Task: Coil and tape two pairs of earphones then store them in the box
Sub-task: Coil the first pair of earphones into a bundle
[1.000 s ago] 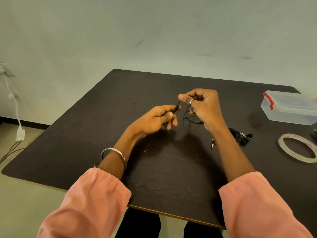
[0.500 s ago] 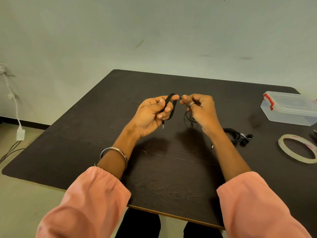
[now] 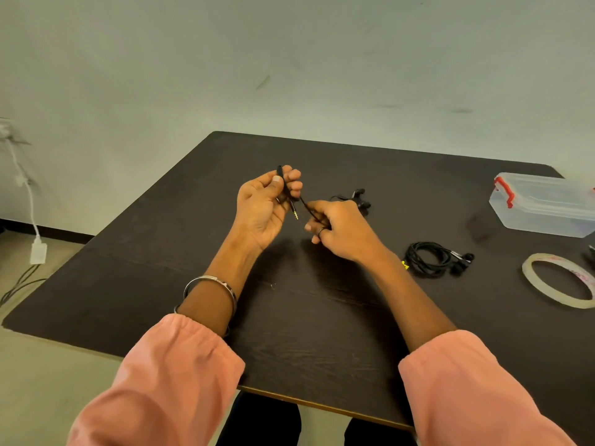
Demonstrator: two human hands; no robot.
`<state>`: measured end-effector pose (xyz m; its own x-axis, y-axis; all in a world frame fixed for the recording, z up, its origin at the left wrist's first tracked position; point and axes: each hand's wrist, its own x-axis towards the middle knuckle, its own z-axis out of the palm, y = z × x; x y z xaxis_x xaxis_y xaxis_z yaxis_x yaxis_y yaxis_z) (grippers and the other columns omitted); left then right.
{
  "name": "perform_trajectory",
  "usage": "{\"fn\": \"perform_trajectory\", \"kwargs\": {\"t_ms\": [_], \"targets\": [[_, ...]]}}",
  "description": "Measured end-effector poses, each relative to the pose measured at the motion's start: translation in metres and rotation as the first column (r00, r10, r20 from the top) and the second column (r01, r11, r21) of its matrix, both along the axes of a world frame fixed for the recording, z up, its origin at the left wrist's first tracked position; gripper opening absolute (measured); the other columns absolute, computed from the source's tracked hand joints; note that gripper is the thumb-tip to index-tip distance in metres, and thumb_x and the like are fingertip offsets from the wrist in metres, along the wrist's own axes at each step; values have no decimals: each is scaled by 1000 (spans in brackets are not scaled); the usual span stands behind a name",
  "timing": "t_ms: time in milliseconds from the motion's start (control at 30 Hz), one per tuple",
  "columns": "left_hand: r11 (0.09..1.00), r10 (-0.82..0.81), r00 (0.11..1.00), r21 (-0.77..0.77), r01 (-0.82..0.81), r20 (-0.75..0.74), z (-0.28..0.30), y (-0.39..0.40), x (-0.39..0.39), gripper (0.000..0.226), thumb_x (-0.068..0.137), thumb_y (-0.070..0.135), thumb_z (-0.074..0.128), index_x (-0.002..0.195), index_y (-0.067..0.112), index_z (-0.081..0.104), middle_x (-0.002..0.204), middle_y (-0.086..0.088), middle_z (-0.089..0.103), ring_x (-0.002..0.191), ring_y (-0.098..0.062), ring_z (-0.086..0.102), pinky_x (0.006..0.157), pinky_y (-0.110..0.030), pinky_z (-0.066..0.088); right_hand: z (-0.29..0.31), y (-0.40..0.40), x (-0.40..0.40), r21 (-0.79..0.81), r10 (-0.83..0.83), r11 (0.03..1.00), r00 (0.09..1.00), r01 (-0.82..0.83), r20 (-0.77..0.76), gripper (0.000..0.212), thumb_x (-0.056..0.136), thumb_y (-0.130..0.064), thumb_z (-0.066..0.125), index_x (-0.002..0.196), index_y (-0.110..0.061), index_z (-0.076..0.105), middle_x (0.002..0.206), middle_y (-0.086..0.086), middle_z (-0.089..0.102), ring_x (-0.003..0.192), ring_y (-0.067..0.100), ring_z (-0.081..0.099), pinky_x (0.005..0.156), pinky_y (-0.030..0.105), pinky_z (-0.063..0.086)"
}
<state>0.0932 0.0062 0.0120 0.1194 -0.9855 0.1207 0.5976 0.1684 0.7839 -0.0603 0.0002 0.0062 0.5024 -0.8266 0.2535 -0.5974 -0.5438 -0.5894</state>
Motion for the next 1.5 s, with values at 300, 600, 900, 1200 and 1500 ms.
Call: {"fn": "perform_trajectory", "kwargs": {"t_ms": [300,600,900,1200,1500], "targets": [[961,276,954,-13,-277,118,-1,-5,5,21,100,-1,41,94,5,60,93,-10,70,86,-18,71,81,-27,57,7,7,8,262,-201,955,952,138,232,21,89,-14,67,107,-3,66,76,9,70,54,14,66,44,20,51],[971,237,795,-108,-213,558,-9,-5,1,28,101,-2,37,94,17,56,99,-9,69,91,-19,70,83,-29,56,15,13,6,-39,62,997,998,-63,-32,20,91,-12,62,109,-7,69,85,6,73,77,16,67,77,33,53],[973,-90,522,-38,229,848,-16,1,-8,37,100,-6,29,129,1,51,103,-16,68,91,-21,69,87,-37,56,30,3,-21,131,-181,983,842,132,508,12,90,-6,63,95,-10,74,75,7,72,52,5,58,51,15,45],[929,-196,480,6,370,855,-15,7,-14,31,103,6,36,131,9,49,77,-3,59,69,-15,54,68,-28,50,32,-2,-35,177,-277,961,723,213,632,9,88,-9,67,92,-6,74,74,11,72,44,2,52,44,16,40],[894,-355,803,-77,442,479,-7,10,-4,31,99,17,38,112,1,62,56,6,36,51,-7,30,54,-20,36,25,-6,-35,22,-252,954,762,298,596,4,82,-21,75,83,-17,75,74,-5,72,62,4,63,61,19,52]]}}
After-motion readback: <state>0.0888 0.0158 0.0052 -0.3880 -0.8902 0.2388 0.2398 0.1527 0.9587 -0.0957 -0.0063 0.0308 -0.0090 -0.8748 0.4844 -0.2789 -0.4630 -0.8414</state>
